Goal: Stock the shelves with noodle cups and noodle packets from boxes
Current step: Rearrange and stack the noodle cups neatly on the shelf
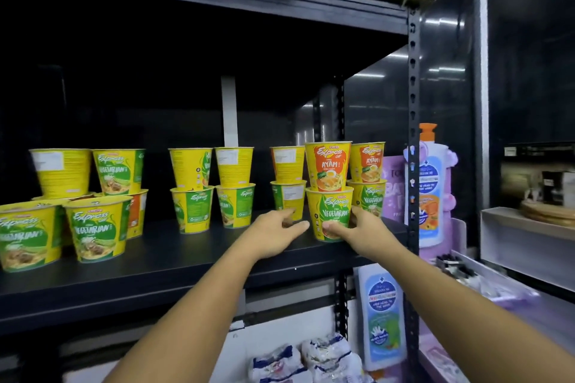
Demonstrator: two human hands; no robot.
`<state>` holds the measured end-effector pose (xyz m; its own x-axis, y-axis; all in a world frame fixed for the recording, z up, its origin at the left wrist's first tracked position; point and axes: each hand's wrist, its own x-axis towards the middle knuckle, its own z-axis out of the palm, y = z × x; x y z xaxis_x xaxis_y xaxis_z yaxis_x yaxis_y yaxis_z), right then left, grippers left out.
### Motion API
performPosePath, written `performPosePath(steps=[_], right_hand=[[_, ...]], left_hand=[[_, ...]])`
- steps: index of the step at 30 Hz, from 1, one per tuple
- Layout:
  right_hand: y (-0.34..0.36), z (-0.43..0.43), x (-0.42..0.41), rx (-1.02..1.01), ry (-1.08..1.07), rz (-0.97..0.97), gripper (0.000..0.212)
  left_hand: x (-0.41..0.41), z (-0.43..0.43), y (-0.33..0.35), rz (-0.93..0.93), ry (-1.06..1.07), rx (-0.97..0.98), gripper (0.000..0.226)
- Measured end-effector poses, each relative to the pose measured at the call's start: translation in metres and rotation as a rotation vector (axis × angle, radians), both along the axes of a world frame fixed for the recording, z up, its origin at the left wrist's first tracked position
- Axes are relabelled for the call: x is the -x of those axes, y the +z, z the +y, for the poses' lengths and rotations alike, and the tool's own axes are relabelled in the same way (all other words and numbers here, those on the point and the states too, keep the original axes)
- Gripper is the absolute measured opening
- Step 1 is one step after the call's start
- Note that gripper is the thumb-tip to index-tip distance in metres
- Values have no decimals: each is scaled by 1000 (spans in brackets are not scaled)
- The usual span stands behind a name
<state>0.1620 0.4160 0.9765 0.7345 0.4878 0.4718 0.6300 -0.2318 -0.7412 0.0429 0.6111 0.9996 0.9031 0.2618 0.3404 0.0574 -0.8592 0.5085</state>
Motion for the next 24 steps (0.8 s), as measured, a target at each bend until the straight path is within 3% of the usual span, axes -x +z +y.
performPosePath(steps=[3,5,12,17,24], right_hand=[[1,-6,-3,82,-59,-94,26],[1,-7,-4,146,-117,-169,28],[-2,-15,-31,309,-143,-284,38],[-4,-25,-55,465,-149,-292,65],[2,-30,-84,596,-15,-428,52]], left_hand=[[-28,-18,0,-75,-96,257,62],[-48,-25,-3,-122,-158,367,69],[-89,-31,-3,-170,-108,418,75],[-109,-23,-1,-186,-91,469,81],[-129,-24,0,-216,-64,476,74]])
